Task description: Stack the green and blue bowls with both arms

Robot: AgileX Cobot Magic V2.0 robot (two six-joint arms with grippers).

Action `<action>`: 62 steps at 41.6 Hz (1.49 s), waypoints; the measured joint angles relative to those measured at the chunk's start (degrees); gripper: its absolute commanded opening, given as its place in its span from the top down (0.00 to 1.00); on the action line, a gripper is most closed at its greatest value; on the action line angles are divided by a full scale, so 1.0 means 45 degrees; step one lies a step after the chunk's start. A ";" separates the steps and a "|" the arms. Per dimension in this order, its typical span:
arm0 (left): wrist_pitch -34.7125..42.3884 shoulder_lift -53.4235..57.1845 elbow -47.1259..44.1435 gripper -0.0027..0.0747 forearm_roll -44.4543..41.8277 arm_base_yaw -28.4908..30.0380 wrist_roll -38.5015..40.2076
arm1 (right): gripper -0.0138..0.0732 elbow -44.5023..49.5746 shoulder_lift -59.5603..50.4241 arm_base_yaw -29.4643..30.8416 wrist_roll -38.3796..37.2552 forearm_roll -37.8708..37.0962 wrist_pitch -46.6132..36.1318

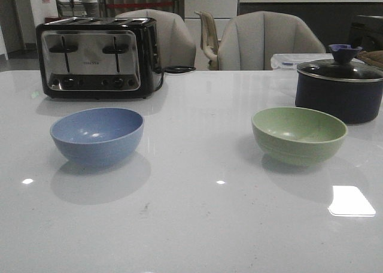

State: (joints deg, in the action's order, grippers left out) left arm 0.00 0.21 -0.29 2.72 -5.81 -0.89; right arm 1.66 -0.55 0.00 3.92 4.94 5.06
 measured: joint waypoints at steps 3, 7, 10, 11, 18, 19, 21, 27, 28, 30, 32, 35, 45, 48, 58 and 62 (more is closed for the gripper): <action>0.0000 0.0000 0.0000 0.84 0.0000 0.0000 0.0000 | 0.79 0.0000 0.0000 0.0000 0.0000 0.0000 0.0000; 0.0000 0.0000 0.0000 0.84 0.0000 0.0000 0.0000 | 0.79 0.0000 0.0000 0.0000 0.0000 0.0000 0.0000; 0.0000 0.0000 0.0000 0.84 0.0000 0.0000 0.0000 | 0.79 0.0000 0.0000 0.0000 0.0000 0.0000 0.0000; 0.0000 0.0000 0.0000 0.84 0.0000 0.0000 0.0000 | 0.79 0.0000 0.0000 0.0000 0.0000 0.0000 0.0000; 0.0000 0.0000 0.0000 0.84 0.0000 0.0000 0.0000 | 0.79 0.0000 0.0000 0.0000 0.0000 0.0000 0.0000; 0.0000 0.0000 0.0000 0.84 0.0000 0.0000 0.0000 | 0.79 0.0000 0.0000 0.0000 0.0000 0.0000 0.0000; 0.0000 0.0000 0.0000 0.84 0.0000 0.0000 0.0000 | 0.79 0.0000 0.0000 0.0000 0.0000 0.0000 0.0000; 0.0000 0.0000 0.0000 0.84 0.0000 0.0000 0.0000 | 0.79 0.0000 0.0000 0.0000 0.0000 0.0000 0.0000; 0.0000 0.0000 0.0000 0.84 0.0000 0.0000 0.0000 | 0.79 0.0000 0.0000 0.0000 0.0000 0.0000 0.0000; 0.0000 0.0000 0.0000 0.84 0.0000 0.0000 0.0000 | 0.79 0.0000 0.0000 0.0000 0.0000 0.0000 0.0000; 0.0000 0.0000 0.0000 0.84 0.0000 0.0000 0.0000 | 0.79 0.0000 0.0000 0.0000 0.0000 0.0000 0.0000; 0.0000 0.0000 0.0000 0.84 0.0000 0.0000 0.0000 | 0.79 0.0000 0.0000 0.0000 0.0000 0.0000 0.0000; 0.0000 0.0000 0.0000 0.84 0.0000 0.0000 0.0000 | 0.79 0.0000 0.0000 0.0000 0.0000 0.0000 0.0000; 0.0000 0.0000 0.0000 0.84 0.0000 0.0000 0.0000 | 0.79 0.0000 0.0000 0.0000 0.0000 0.0000 0.0000; 0.1321 0.0000 0.0417 0.84 -0.0226 0.0000 0.0000 | 0.79 -0.1588 0.0000 0.0000 0.0000 0.0000 0.0383; 0.0671 0.0000 0.1820 0.84 -0.0257 0.0000 0.0000 | 0.79 -0.2986 0.0110 0.0000 0.0000 0.0000 0.0878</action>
State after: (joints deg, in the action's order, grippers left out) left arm 3.02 0.21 7.90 1.56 -5.81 -0.89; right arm -11.78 -0.06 0.00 3.92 4.94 9.01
